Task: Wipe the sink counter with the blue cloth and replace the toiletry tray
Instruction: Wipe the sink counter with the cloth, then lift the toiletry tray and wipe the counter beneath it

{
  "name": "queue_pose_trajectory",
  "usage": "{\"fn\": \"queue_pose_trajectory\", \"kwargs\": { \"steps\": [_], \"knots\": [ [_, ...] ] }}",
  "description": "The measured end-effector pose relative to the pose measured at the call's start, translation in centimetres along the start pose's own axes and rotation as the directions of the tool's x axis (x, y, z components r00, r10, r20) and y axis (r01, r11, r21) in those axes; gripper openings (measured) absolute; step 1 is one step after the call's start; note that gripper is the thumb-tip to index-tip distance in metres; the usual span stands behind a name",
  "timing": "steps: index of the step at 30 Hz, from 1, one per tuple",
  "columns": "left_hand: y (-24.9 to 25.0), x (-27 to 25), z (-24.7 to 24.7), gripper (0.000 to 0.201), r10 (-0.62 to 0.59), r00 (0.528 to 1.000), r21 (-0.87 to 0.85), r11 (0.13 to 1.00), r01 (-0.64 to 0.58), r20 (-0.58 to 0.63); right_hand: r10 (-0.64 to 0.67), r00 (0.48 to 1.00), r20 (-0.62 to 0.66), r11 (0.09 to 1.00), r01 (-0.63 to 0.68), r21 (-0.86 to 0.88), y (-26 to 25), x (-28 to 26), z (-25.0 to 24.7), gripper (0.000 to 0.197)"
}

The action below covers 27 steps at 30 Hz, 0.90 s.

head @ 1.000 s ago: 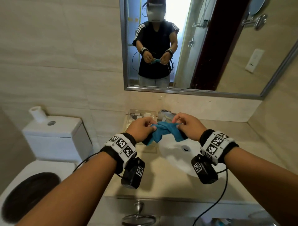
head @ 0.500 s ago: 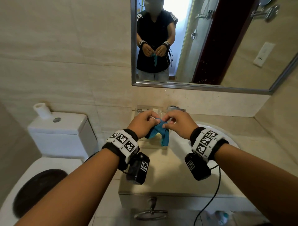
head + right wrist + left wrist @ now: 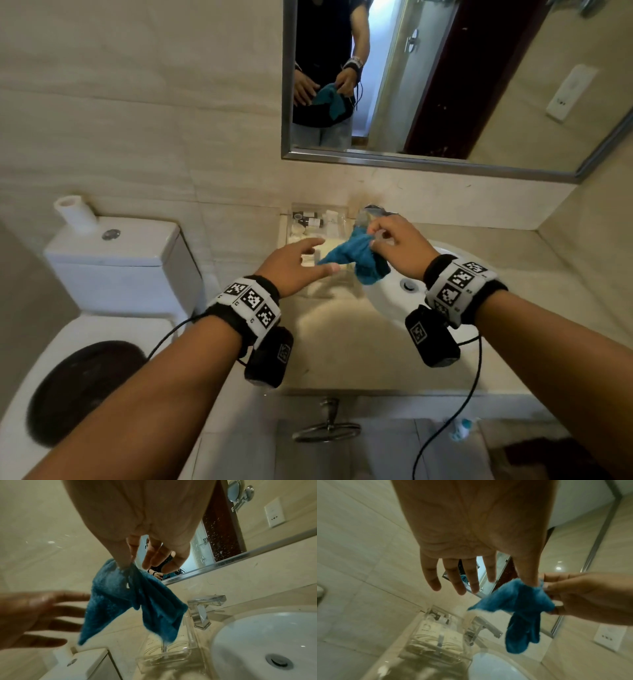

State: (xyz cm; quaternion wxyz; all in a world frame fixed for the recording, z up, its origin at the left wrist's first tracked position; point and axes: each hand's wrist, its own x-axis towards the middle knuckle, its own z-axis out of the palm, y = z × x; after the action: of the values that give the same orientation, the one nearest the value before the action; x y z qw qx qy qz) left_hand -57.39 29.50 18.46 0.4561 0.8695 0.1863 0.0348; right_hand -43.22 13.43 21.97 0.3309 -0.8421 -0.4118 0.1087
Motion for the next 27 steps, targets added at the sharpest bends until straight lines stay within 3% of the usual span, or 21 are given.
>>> {"fn": "queue_pose_trajectory", "kwargs": {
  "steps": [3,6,8,12,17,20,23,25,27],
  "knots": [
    [2.0,1.0,0.3,0.053,0.085,0.995,-0.102,0.991,-0.09,-0.049,0.0,0.997,0.082,0.998,-0.006,0.068,0.4,0.3,0.0,0.017],
    [3.1,2.6,0.8,0.054,0.111,0.994,-0.035,0.993,-0.111,0.018,-0.02,0.991,0.135,0.991,0.001,0.137,0.8,1.2,-0.2,0.032],
    [3.0,3.8,1.3,0.047,0.095,0.994,-0.038,0.995,-0.093,0.054,-0.024,0.988,0.151,0.988,0.0,0.157,0.9,1.8,-0.2,0.031],
    [2.5,6.5,2.1,0.019,0.065,0.996,0.001,0.998,-0.065,-0.064,-0.011,0.99,0.144,0.976,-0.02,0.217,1.8,3.6,0.2,0.024],
    [1.7,9.9,2.8,0.022,-0.077,0.985,-0.087,0.994,0.064,-0.152,0.036,0.962,0.271,0.853,-0.171,0.493,4.3,5.8,1.5,0.04],
    [1.7,11.9,3.5,0.026,-0.132,0.986,-0.189,0.976,0.111,-0.105,0.024,0.954,0.3,0.871,-0.167,0.462,6.9,7.4,2.4,0.053],
    [0.9,13.2,4.2,0.025,-0.171,0.983,-0.233,0.961,0.15,-0.069,0.037,0.954,0.298,0.911,-0.155,0.383,8.9,8.9,3.2,0.049],
    [-0.5,13.6,4.3,0.016,-0.222,0.974,-0.254,0.946,0.202,-0.053,0.091,0.944,0.317,0.912,-0.207,0.354,10.4,9.8,3.5,0.05],
    [-2.3,13.6,4.2,0.02,-0.293,0.954,-0.204,0.939,0.276,-0.059,0.212,0.926,0.313,0.901,-0.31,0.305,12.0,10.4,3.8,0.055]
  ]
}}
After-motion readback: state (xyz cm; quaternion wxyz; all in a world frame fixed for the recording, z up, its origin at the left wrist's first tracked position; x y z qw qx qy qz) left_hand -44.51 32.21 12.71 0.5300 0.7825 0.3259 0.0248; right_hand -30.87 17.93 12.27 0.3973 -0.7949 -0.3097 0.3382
